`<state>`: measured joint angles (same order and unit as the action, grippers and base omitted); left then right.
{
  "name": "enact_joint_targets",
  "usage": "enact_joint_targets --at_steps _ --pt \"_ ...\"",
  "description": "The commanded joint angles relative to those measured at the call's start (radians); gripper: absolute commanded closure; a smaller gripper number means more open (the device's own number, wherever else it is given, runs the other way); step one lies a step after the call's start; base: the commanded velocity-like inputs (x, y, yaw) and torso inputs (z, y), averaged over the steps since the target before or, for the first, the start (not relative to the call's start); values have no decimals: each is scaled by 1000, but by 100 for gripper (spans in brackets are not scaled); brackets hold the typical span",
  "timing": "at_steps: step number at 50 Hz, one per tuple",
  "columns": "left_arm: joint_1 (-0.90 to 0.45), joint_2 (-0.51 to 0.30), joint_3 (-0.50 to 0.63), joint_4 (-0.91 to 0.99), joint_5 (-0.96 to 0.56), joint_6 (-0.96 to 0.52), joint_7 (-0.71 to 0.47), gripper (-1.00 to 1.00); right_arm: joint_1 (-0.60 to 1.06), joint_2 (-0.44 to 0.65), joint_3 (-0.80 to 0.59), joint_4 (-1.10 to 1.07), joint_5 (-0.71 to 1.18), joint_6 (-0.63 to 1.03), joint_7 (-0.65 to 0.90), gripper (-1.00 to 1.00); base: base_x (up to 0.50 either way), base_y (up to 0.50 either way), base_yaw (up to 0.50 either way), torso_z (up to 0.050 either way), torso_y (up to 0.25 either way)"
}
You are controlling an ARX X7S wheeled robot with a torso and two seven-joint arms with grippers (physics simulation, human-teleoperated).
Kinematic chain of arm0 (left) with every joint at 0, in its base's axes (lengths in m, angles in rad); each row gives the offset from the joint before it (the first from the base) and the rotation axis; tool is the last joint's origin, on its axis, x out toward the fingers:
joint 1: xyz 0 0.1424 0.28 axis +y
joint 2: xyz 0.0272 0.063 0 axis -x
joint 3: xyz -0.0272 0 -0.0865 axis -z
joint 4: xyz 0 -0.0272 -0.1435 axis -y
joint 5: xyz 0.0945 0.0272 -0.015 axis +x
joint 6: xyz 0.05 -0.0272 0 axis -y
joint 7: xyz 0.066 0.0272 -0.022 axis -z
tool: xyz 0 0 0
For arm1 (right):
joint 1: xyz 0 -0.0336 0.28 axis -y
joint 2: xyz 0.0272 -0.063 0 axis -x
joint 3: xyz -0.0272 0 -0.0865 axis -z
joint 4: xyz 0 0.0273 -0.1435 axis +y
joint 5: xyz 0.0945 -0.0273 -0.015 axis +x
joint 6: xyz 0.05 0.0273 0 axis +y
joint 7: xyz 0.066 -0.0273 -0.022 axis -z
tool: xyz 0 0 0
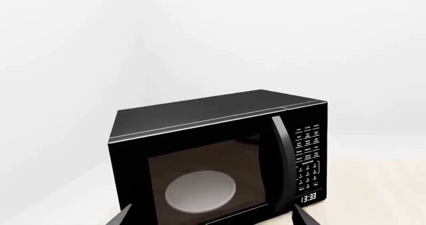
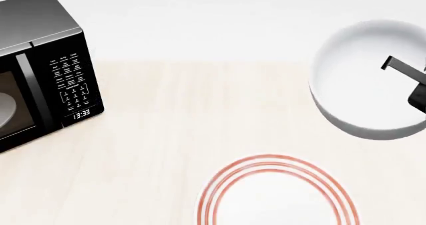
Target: Put the white bowl to the right of the plate.
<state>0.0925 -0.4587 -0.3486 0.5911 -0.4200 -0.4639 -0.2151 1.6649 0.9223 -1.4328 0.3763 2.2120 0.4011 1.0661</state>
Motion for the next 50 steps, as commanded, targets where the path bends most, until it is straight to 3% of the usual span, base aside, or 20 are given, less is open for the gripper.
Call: enact_joint_targets --at_steps 1,24,50 --pt "-11 -1 21 -17 10 2 -1 -100 -28 38 5 91 -11 -2 -35 100 0 0 0 0 0" --pt "-15 -5 39 -22 18 2 -5 -100 -124 115 11 168 37 -32 -101 100 0 0 0 1 0" --pt "-20 -11 63 -24 27 1 -8 -100 -240 95 -21 364 58 5 -236 100 0 0 0 0 1"
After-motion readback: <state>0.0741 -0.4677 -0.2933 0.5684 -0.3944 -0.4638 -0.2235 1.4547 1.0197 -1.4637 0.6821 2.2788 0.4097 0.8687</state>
